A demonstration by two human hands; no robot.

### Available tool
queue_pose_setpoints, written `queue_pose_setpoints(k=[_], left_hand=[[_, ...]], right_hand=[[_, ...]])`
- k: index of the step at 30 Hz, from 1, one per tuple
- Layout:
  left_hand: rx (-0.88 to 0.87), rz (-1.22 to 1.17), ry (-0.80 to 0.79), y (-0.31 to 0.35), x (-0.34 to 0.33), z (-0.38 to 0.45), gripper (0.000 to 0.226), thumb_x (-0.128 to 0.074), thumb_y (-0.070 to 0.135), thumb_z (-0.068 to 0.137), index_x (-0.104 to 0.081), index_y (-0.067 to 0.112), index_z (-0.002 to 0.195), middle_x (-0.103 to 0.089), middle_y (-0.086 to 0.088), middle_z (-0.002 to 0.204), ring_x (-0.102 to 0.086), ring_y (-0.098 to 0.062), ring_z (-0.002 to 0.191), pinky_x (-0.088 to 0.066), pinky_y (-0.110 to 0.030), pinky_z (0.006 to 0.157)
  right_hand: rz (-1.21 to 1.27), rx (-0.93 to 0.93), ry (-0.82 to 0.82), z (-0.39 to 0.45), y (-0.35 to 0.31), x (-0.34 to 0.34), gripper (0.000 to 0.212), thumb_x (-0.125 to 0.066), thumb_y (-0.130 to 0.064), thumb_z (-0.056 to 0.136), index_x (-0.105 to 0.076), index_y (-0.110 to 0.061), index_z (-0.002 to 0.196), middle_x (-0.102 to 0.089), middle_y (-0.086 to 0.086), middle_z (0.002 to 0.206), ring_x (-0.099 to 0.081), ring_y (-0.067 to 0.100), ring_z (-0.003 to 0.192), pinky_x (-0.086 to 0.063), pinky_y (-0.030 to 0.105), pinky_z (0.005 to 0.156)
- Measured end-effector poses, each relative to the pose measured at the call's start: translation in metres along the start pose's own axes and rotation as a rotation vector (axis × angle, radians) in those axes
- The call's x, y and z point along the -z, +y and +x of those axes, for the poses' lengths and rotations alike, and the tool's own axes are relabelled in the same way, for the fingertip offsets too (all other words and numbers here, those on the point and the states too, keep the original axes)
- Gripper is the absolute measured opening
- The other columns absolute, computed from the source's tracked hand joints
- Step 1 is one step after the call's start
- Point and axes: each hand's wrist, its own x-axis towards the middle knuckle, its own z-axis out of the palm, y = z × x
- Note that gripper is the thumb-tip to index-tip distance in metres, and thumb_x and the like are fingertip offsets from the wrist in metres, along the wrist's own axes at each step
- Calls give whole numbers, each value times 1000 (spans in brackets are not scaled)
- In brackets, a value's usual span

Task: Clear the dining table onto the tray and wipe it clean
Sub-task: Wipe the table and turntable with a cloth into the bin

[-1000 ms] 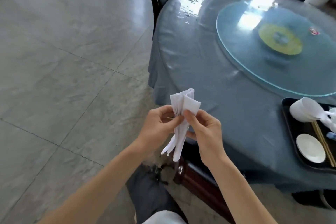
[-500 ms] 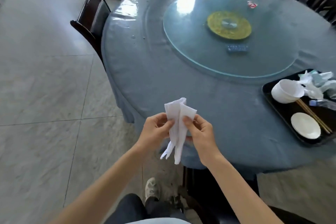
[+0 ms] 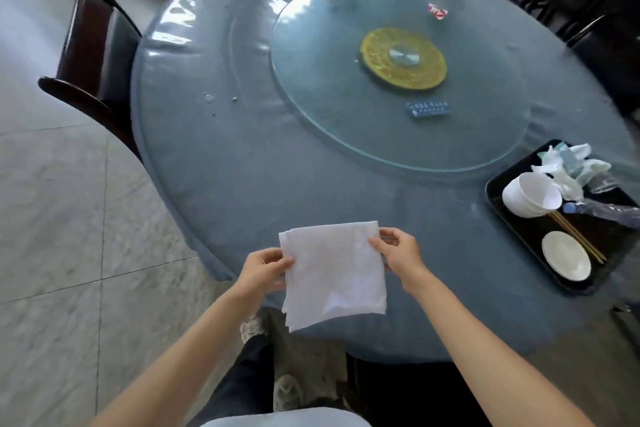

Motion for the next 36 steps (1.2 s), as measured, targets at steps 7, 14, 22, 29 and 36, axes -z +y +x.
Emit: queue_pose_setpoints(k=[7, 14, 22, 29, 36], left_hand=[[206, -6, -81, 10, 22, 51, 16, -60, -1, 97, -74, 5, 102, -76, -17, 108, -76, -21, 86, -61, -29, 71], [289, -50, -248, 36, 19, 36, 20, -60, 14, 100, -78, 7, 106, -76, -15, 109, -74, -27, 102, -60, -38, 84], [191, -30, -337, 38, -19, 18, 21, -60, 16, 100, -77, 7, 107, -75, -18, 110, -73, -29, 104, -58, -38, 90], [91, 13, 30, 52, -27, 11, 21, -53, 12, 102, -70, 10, 90, -72, 1, 80, -67, -15, 77, -56, -30, 66], [-79, 8, 279, 57, 13, -7, 23, -50, 21, 105, -65, 3, 104, -67, -5, 91, -64, -19, 82, -55, -28, 62]], right_hand=[[-421, -40, 149, 48, 13, -39, 13, -75, -17, 88, -73, -17, 101, -74, -1, 96, -71, 21, 93, -57, 37, 87], [-378, 97, -32, -16, -25, -81, 12, -70, -32, 96, -70, -27, 107, -70, -13, 108, -66, -2, 92, -48, 12, 77], [-76, 65, -105, -43, -32, -86, 3, -74, -27, 96, -76, -26, 97, -78, -13, 92, -74, 7, 92, -63, 31, 81], [43, 160, -8, -21, -41, -3, 11, -66, -23, 100, -76, -28, 98, -77, -1, 91, -66, 10, 82, -55, 37, 80], [-231, 284, 179, 34, -49, 100, 18, -58, -42, 104, -70, -30, 105, -64, -14, 70, -55, 10, 67, -45, 34, 71]])
